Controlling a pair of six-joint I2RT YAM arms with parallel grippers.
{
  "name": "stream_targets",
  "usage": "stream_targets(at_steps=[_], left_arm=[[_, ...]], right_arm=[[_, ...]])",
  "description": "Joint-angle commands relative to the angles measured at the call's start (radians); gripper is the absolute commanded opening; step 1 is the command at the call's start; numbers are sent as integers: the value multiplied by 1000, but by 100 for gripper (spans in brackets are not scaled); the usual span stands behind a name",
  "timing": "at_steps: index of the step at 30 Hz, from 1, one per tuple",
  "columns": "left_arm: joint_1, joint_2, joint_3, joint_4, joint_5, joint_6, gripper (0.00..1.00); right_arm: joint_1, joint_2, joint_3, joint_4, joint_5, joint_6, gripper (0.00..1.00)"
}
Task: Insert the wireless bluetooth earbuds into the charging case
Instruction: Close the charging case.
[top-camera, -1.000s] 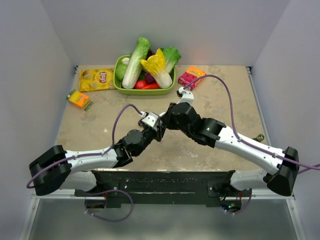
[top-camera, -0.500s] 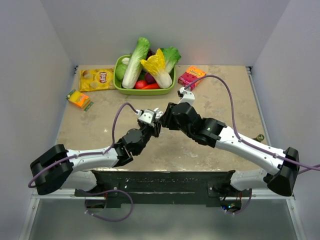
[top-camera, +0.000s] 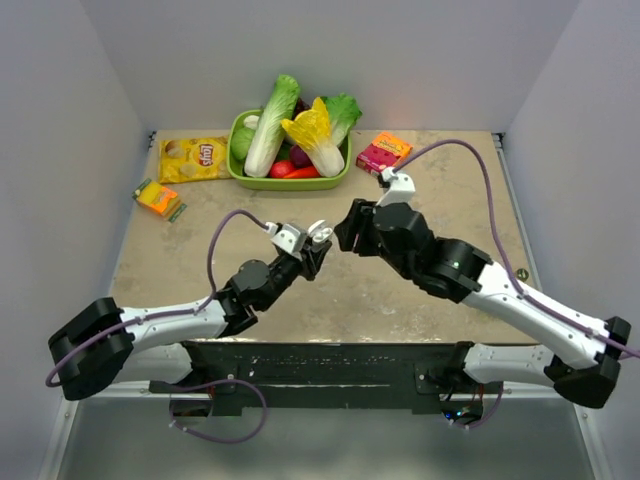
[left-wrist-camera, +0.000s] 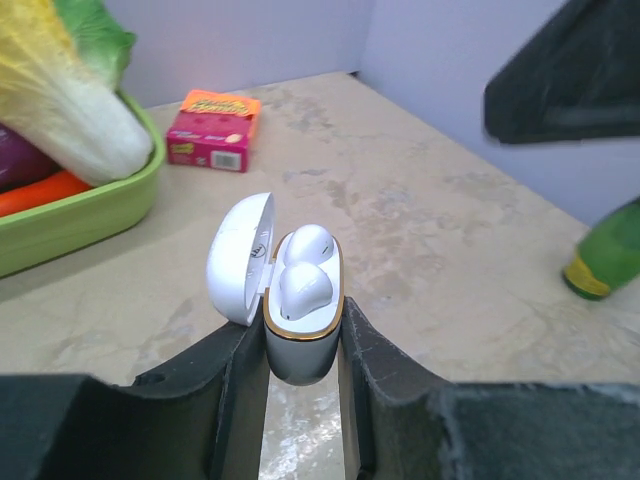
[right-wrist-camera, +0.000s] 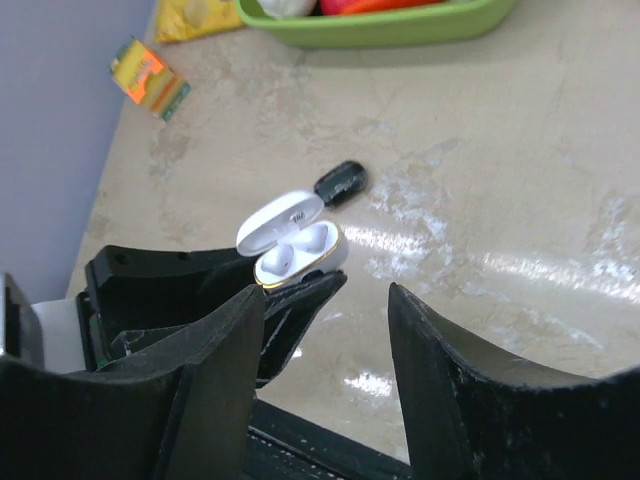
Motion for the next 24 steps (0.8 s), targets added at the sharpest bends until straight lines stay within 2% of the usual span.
stream_targets(at_steps=[1, 4, 10, 16, 24], left_arm=[[82, -91, -57, 169, 429, -75, 0], [97, -120, -80, 220, 627, -106, 0], [100, -164, -77, 206, 875, -97, 0], [100, -190, -62, 122, 975, -58, 0], [100, -210, -66, 80, 970, -38, 0]], right_arm=[[4, -101, 67, -30, 95, -193, 57], [5, -147, 47, -36, 80, -271, 57], [4, -219, -13, -10, -13, -359, 60], [4, -198, -21, -4, -20, -387, 64], [4, -112, -10, 4, -137, -408, 61]])
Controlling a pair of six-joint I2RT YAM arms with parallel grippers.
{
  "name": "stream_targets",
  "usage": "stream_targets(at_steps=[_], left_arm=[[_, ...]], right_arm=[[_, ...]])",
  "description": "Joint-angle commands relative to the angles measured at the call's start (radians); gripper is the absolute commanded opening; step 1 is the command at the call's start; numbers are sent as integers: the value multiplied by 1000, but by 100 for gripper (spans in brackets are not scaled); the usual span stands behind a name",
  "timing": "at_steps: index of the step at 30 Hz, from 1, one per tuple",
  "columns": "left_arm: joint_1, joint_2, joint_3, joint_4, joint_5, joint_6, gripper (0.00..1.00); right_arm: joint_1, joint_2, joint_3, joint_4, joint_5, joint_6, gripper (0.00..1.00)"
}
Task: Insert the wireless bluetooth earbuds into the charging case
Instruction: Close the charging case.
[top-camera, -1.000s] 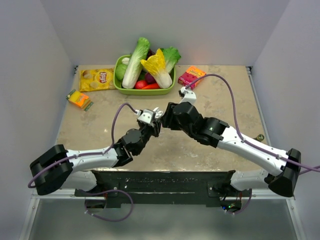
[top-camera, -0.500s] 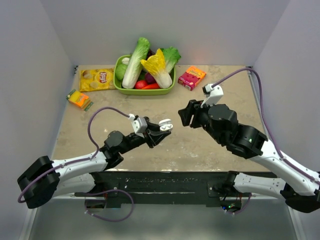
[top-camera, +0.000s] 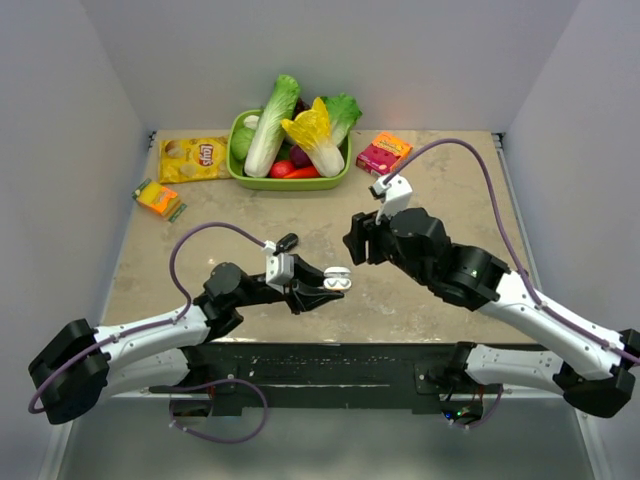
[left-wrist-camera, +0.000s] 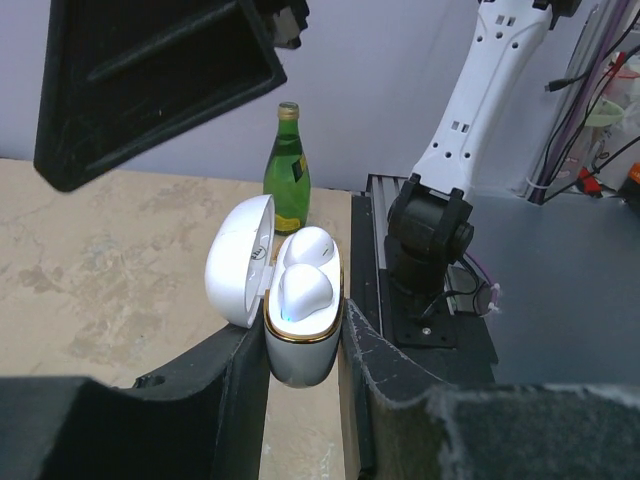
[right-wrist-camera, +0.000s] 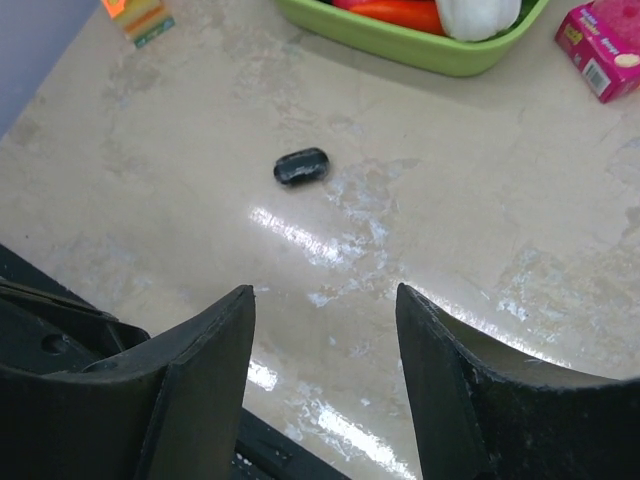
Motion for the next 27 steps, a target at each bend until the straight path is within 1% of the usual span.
stream_targets(at_steps=[1, 5, 13, 19, 22, 23, 24, 25, 27], left_arm=[[4, -28, 11, 9, 16, 36, 0], [4, -31, 12, 2, -6, 51, 0], [4, -31, 18, -23, -79, 73, 0], [4, -38, 20, -25, -116, 68, 0], [4, -38, 24, -46, -150, 65, 0], [4, -35, 26, -58, -173, 56, 0], [4, -28, 29, -77, -232, 50, 0], [4, 3, 37, -116, -277, 41, 0], [19, 62, 61, -169, -381, -25, 0]], right_arm=[[3, 26, 5, 27, -98, -33, 60], [4, 22, -16, 26, -172, -35, 59], [4, -48, -84, 61, -298, -52, 57], [4, -73, -99, 64, -321, -58, 57], [6, -83, -94, 41, -185, -6, 61], [4, -115, -104, 29, -139, 13, 63], [4, -134, -117, 35, -12, 39, 63], [4, -161, -137, 47, 31, 45, 63], [4, -230, -221, 114, 90, 50, 64]])
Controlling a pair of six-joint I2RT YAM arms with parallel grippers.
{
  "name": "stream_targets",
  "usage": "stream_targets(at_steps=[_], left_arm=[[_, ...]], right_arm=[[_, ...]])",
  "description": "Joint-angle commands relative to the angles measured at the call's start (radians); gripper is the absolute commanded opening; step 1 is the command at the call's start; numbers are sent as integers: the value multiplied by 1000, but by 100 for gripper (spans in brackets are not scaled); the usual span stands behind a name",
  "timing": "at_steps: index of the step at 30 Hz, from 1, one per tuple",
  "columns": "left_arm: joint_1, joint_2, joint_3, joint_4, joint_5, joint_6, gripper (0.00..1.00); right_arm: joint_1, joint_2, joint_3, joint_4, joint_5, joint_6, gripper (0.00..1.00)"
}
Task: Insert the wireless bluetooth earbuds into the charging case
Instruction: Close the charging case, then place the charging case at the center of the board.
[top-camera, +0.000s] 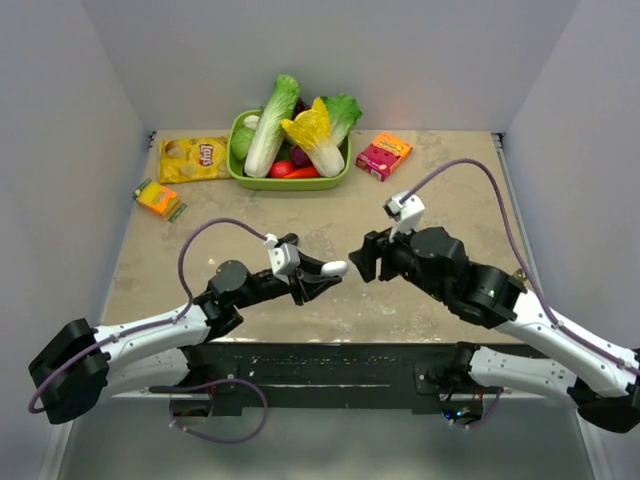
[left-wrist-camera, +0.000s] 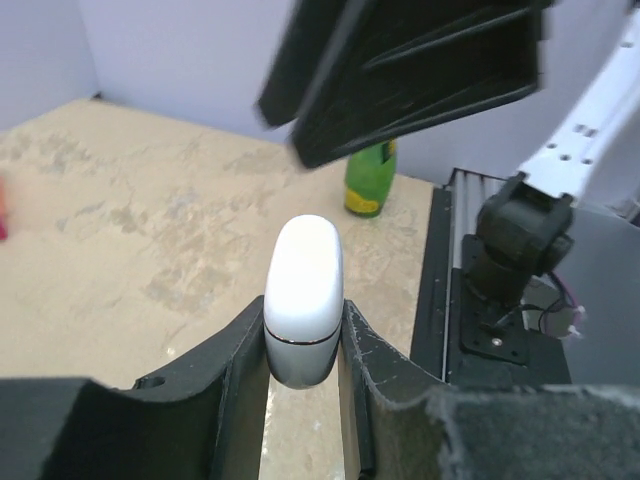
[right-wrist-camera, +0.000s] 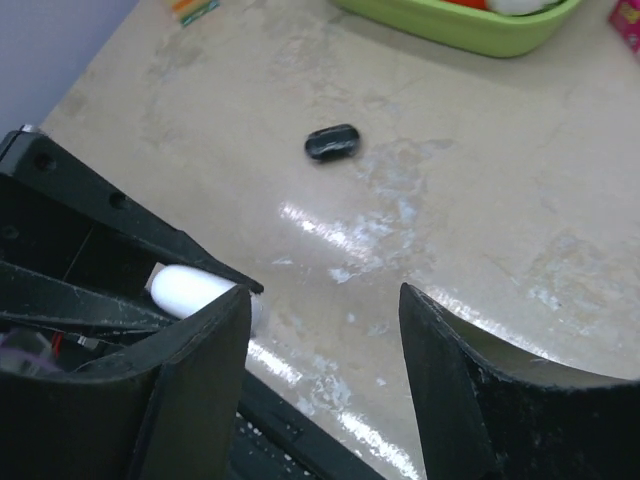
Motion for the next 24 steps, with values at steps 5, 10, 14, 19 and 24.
stream_targets(at_steps=[5, 10, 14, 19, 24], left_arm=[[75, 384, 203, -202, -227, -263, 0], [171, 643, 302, -190, -155, -332, 0], [205, 754, 363, -211, -150, -312, 0], [230, 855, 428, -265, -167, -302, 6], [237, 874, 426, -299, -184, -303, 36]], right_arm=[[0, -78, -189, 104, 220, 98, 65], [0, -64, -226, 119, 189, 131, 65], [0, -71, -230, 115, 172, 112, 67], [0, -51, -235, 109, 168, 105, 68], [0, -47, -241, 103, 168, 101, 68]])
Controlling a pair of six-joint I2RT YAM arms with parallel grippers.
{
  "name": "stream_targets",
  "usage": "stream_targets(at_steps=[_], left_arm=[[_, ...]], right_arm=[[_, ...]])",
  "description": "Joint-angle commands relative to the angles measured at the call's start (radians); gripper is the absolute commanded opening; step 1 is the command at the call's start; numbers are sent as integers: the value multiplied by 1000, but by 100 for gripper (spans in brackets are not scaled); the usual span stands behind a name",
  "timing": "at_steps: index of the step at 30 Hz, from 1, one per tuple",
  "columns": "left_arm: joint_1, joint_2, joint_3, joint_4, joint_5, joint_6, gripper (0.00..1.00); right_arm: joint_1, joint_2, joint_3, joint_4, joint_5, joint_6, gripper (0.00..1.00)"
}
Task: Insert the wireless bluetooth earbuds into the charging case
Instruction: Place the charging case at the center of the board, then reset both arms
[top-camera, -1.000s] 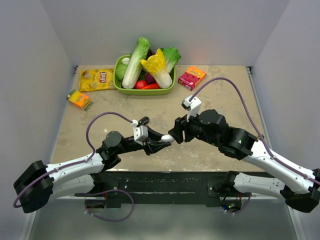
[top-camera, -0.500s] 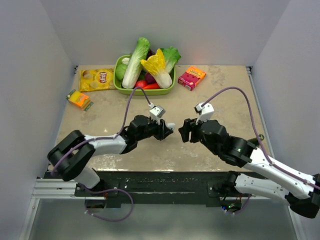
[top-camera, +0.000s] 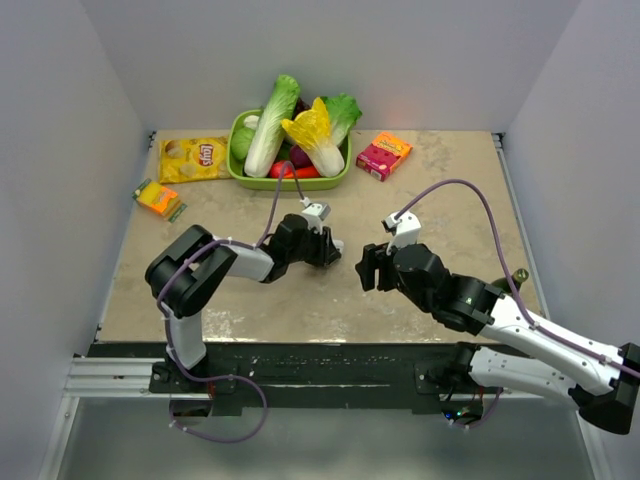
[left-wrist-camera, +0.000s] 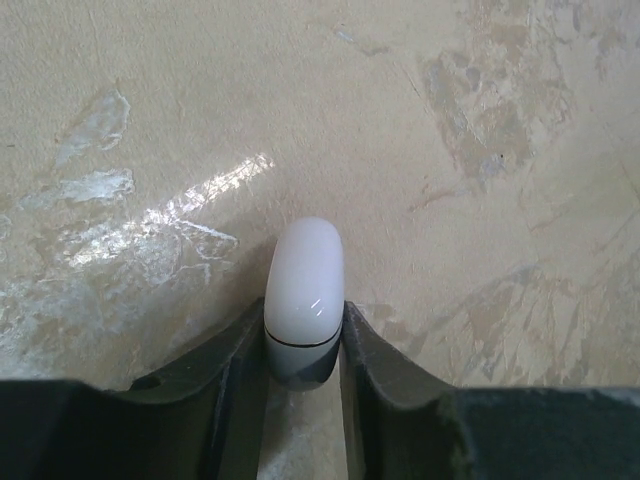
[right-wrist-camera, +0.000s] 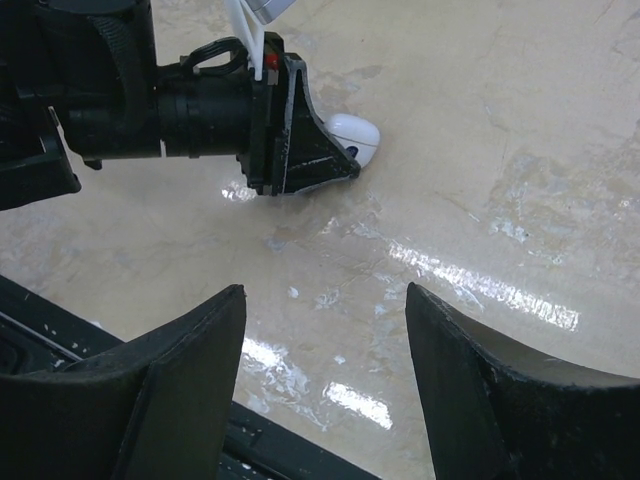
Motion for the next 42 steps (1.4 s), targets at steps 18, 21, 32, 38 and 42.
stream_targets(at_steps=[18, 21, 32, 38, 42], left_arm=[[43, -473, -132, -372, -287, 14, 83], [34, -619, -181, -371, -464, -93, 89], [17, -799, -141, -509, -493, -215, 100], [19, -958, -293, -362, -422, -203, 100], [20, -1014, -304, -409, -467, -207, 100]], right_arm=[[1, -37, -15, 46, 41, 13, 70], [1, -62, -56, 106, 65, 15, 71], [1, -161, -148, 258, 122, 87, 98], [1, -154, -128, 240, 141, 99, 98], [1, -117, -133, 228, 168, 110, 98]])
